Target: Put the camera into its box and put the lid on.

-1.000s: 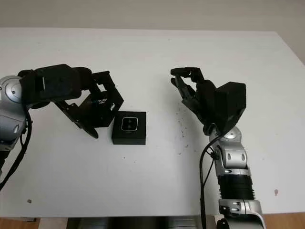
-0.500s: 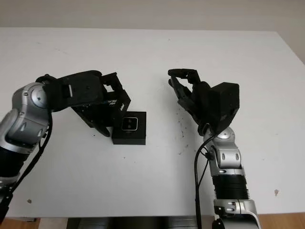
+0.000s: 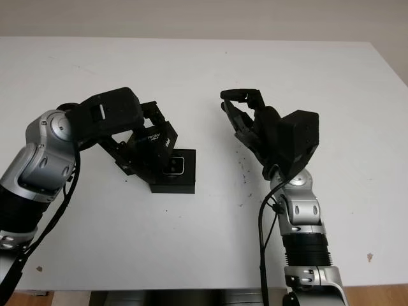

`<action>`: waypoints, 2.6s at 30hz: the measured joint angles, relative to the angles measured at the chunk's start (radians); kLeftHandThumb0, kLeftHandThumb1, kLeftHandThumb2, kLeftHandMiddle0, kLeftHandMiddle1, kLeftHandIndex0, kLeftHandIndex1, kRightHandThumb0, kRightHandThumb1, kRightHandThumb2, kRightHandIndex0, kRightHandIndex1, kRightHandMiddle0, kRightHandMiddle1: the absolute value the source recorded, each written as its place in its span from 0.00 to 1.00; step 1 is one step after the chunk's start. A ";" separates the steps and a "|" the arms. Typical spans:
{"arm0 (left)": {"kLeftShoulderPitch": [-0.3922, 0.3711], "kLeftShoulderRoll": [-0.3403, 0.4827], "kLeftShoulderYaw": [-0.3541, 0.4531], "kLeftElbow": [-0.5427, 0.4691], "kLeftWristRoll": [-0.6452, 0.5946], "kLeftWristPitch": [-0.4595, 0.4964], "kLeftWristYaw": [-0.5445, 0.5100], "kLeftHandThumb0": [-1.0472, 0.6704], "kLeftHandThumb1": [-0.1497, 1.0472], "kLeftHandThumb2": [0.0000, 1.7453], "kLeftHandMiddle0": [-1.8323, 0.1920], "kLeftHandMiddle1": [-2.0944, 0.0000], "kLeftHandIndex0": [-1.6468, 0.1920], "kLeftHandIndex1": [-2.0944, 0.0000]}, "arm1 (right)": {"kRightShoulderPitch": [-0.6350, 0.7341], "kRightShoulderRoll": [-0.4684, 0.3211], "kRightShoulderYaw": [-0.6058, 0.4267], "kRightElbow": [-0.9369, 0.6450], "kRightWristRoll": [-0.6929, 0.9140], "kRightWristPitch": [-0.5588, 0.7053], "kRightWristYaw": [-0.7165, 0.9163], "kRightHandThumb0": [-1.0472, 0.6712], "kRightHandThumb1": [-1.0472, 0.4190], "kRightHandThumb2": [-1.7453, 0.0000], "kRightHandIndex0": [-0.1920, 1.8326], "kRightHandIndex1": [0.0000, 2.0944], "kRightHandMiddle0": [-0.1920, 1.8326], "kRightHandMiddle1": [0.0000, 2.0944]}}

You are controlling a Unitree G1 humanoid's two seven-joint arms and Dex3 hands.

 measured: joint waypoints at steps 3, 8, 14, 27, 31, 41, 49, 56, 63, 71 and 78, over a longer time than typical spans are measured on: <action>-0.001 0.004 -0.017 -0.016 -0.001 0.008 -0.025 0.42 1.00 0.09 0.61 0.06 0.67 0.11 | 0.000 0.010 0.000 0.000 0.004 0.002 -0.005 0.27 0.00 0.79 0.16 0.19 0.02 0.73; -0.015 0.013 -0.042 -0.053 0.006 0.082 -0.056 0.42 1.00 0.08 0.59 0.06 0.67 0.12 | 0.000 0.014 0.000 0.000 0.006 0.003 -0.011 0.27 0.00 0.79 0.16 0.19 0.01 0.73; -0.036 0.014 -0.076 -0.118 0.013 0.202 -0.059 0.43 1.00 0.07 0.62 0.05 0.71 0.12 | 0.000 0.030 -0.001 0.000 0.008 0.011 -0.031 0.28 0.00 0.79 0.16 0.19 0.00 0.72; -0.036 0.027 -0.164 -0.147 -0.021 0.222 -0.046 0.30 1.00 0.18 0.94 0.32 0.97 0.34 | 0.001 0.034 0.000 -0.003 0.002 0.012 -0.050 0.28 0.00 0.79 0.17 0.20 0.00 0.70; -0.047 0.038 -0.192 -0.176 -0.029 0.239 -0.061 0.29 1.00 0.18 0.93 0.33 1.00 0.58 | 0.002 0.036 0.000 -0.003 0.001 0.014 -0.057 0.28 0.00 0.79 0.17 0.21 0.01 0.70; -0.084 0.052 -0.243 -0.253 -0.066 0.376 -0.072 0.31 1.00 0.18 1.00 0.60 1.00 0.91 | 0.002 0.038 0.000 -0.004 0.001 0.017 -0.058 0.28 0.00 0.79 0.16 0.22 0.01 0.70; -0.083 0.065 -0.243 -0.292 -0.133 0.393 -0.061 0.30 1.00 0.17 1.00 0.65 0.98 0.94 | 0.004 0.038 0.004 -0.012 -0.003 0.036 -0.065 0.28 0.00 0.79 0.16 0.22 0.02 0.71; -0.083 0.086 -0.251 -0.320 -0.169 0.390 -0.052 0.30 1.00 0.16 1.00 0.68 0.97 0.93 | 0.005 0.038 0.004 -0.012 -0.004 0.036 -0.065 0.29 0.00 0.78 0.16 0.22 0.02 0.70; -0.080 0.103 -0.255 -0.338 -0.204 0.375 -0.043 0.31 1.00 0.17 0.95 0.91 0.99 0.94 | 0.005 0.038 0.004 -0.012 -0.005 0.035 -0.065 0.28 0.00 0.79 0.17 0.22 0.02 0.71; -0.034 0.123 -0.259 -0.333 -0.203 0.215 -0.015 0.32 1.00 0.17 0.94 0.95 0.99 0.95 | 0.005 0.038 0.005 -0.012 -0.012 0.029 -0.063 0.27 0.00 0.79 0.18 0.23 0.03 0.71; -0.003 0.110 -0.246 -0.293 -0.201 0.113 0.017 0.31 1.00 0.18 0.97 0.97 1.00 0.98 | 0.006 0.038 0.008 -0.012 -0.019 0.026 -0.060 0.27 0.00 0.79 0.19 0.24 0.04 0.71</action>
